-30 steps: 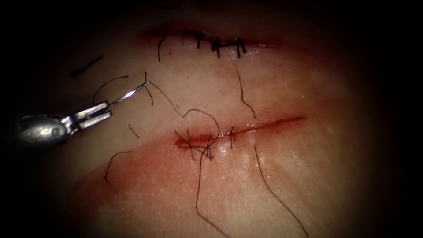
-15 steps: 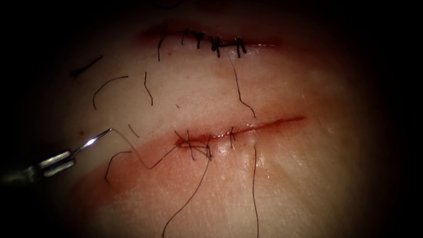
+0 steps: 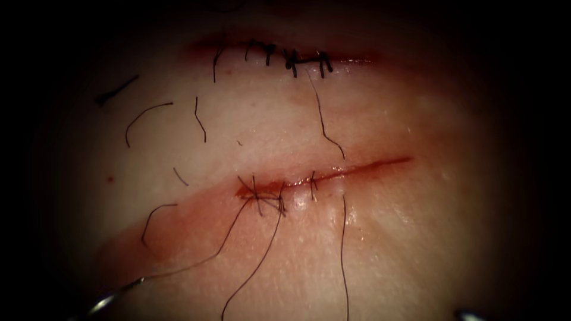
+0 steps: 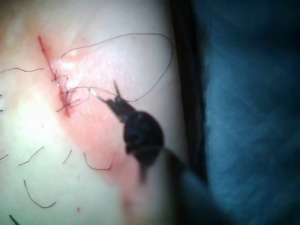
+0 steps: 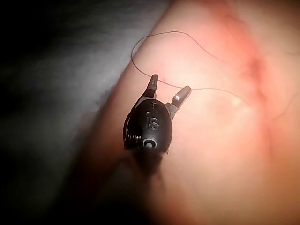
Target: Wound Closure
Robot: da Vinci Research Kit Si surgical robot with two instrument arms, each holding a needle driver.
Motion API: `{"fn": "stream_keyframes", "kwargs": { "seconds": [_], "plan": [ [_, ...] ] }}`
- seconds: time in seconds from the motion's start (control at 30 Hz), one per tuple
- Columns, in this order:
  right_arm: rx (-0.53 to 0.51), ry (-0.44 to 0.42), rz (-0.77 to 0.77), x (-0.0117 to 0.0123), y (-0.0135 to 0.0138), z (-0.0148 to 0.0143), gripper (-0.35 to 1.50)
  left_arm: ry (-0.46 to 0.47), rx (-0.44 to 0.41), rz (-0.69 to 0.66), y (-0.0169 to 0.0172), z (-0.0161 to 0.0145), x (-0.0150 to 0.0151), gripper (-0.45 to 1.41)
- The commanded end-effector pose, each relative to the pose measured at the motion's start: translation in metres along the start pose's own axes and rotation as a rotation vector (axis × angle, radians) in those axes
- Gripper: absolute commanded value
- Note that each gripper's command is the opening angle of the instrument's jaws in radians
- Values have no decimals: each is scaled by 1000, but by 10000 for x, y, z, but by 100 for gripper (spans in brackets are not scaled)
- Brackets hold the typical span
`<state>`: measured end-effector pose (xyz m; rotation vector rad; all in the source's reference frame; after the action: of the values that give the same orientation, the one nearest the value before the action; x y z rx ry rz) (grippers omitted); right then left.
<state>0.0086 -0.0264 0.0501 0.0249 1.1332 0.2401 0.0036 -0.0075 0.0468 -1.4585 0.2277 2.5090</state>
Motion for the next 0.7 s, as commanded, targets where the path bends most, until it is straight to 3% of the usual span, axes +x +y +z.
{"fn": "stream_keyframes", "kwargs": {
  "seconds": [0.03, 0.07, 0.2, 0.33, 0.37, 0.43, 0.47, 0.57, 0.7],
  "plan": [
    [6, 2, 5, -5, -10, 6, 148, 5, -9, -8, 8, -4, 0, -45],
    [6, 2, 4, -5, -10, 6, 148, -1, -4, -11, 7, -29, 9, -45],
    [5, 3, 13, -7, -13, 7, 148, -6, 46, -30, -11, -60, 19, -45],
    [2, 4, 21, -12, -17, 11, 148, -26, 80, -47, -36, -60, 11, -40],
    [2, 4, 20, -12, -18, 12, 148, -25, 82, -55, -40, -56, 7, -21],
    [1, 4, 18, -13, -20, 12, 148, -24, 87, -139, -48, -42, -6, 37],
    [1, 5, 23, -14, -21, 13, 148, -31, 104, -203, -53, -24, -20, 106],
    [2, 6, 25, -17, -24, 12, 148, -60, 153, -277, -57, -2, -41, 130],
    [1, 6, 25, -17, -25, 13, 148, -29, 123, -335, -59, 0, -43, 133]
  ]
}}
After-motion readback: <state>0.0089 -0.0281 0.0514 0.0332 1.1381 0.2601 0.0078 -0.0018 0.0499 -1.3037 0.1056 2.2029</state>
